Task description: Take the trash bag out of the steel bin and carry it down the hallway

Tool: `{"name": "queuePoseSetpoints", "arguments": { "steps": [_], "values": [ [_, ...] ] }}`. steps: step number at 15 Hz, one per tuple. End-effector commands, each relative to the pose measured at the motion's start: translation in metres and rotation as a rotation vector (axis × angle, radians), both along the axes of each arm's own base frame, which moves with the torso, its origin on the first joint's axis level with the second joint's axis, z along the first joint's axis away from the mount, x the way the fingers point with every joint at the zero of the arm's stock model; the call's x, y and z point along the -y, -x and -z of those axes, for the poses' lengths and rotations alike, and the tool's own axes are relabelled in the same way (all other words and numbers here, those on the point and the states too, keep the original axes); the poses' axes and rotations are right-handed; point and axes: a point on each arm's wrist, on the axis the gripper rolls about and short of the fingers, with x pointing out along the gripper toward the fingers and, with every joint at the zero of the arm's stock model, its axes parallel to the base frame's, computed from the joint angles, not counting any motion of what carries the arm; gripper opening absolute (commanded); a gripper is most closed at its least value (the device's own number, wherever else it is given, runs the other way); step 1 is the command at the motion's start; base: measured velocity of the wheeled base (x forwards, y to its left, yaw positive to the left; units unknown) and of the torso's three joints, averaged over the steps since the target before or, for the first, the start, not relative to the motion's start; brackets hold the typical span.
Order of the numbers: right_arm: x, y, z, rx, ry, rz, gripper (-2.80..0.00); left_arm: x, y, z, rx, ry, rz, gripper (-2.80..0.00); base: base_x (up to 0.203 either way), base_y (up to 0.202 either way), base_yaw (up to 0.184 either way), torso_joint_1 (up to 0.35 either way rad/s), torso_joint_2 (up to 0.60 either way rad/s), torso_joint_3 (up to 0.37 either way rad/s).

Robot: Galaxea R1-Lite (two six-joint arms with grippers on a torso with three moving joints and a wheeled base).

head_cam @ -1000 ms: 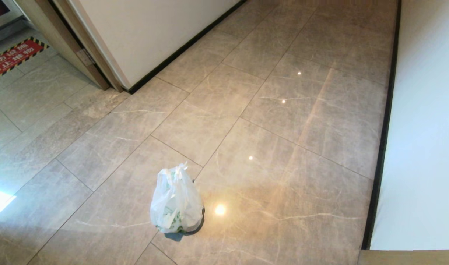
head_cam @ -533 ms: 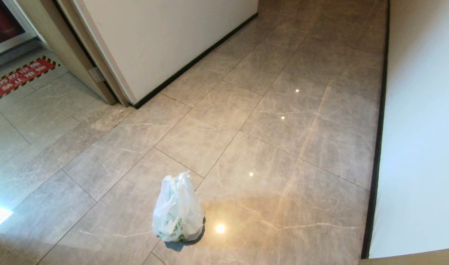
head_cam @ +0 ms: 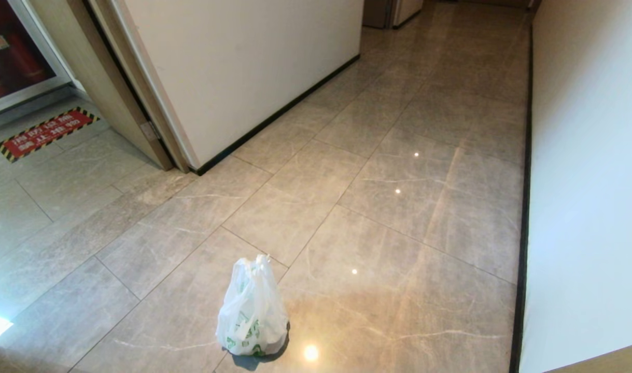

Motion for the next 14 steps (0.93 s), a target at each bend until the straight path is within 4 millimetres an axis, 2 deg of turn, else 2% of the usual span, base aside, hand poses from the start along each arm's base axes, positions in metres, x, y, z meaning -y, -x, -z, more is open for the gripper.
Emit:
{"name": "queuePoseSetpoints", "arguments": {
  "steps": [1, 10, 14],
  "values": [
    [0.0000, -0.0029, 0.0103, -0.036, 0.001, -0.001, -2.80, 0.0000, -0.0001, 0.0001, -0.003, 0.000, -0.002, -2.80, 0.000, 0.000, 0.000, 0.002, 0.00, 0.207],
    [0.0000, -0.0029, 0.0102, -0.036, 0.002, -0.001, -2.80, 0.0000, -0.0004, 0.0000, 0.004, -0.002, 0.000, -2.80, 0.000, 0.000, 0.000, 0.002, 0.00, 0.203],
    [0.0000, -0.0029, 0.0102, -0.036, 0.000, -0.001, -2.80, 0.0000, -0.0004, -0.0002, 0.005, -0.012, 0.000, -2.80, 0.000, 0.000, 0.000, 0.002, 0.00, 0.084]
  ]
}}
